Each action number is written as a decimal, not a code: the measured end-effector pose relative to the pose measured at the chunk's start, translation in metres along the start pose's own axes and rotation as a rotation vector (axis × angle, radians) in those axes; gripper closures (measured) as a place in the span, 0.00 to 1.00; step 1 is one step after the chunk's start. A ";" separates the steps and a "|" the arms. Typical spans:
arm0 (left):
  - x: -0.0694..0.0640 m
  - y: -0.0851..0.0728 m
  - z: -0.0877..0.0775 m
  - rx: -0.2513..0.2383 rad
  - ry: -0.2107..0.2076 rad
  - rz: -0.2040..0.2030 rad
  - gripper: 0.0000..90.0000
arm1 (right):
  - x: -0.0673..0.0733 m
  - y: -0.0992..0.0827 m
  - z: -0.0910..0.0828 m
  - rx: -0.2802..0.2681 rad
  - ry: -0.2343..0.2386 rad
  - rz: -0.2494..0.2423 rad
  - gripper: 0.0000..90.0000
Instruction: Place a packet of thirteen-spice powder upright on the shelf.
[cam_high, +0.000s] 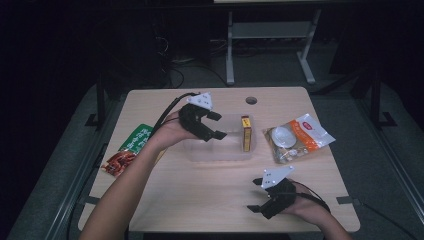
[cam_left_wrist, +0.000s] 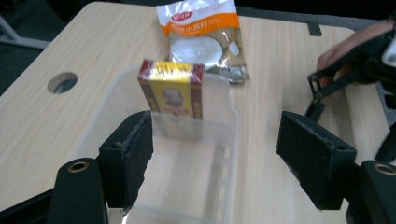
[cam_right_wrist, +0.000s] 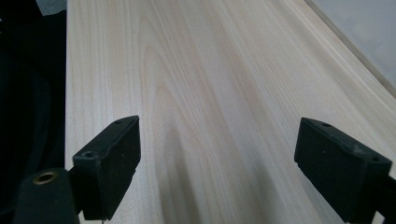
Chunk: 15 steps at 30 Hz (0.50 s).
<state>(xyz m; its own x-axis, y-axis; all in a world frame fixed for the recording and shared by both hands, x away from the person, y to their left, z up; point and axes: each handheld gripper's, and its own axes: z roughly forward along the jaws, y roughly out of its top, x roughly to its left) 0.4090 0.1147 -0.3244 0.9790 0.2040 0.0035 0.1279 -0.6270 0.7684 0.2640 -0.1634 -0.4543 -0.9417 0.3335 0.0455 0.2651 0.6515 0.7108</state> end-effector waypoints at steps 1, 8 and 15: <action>-0.003 -0.003 -0.003 0.003 0.005 -0.009 0.30 | 0.000 0.000 0.000 -0.003 0.002 0.007 0.16; -0.024 -0.030 -0.020 0.019 0.034 -0.032 0.30 | 0.000 0.001 0.001 0.006 -0.005 -0.003 0.16; -0.040 -0.064 -0.030 0.009 0.060 -0.084 0.30 | 0.000 0.001 0.002 0.009 -0.010 -0.012 0.16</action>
<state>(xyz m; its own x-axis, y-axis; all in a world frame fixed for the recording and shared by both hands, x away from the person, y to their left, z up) 0.3570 0.1692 -0.3548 0.9536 0.3004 -0.0224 0.2108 -0.6124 0.7619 0.2645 -0.1611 -0.4550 -0.9425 0.3328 0.0299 0.2560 0.6619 0.7046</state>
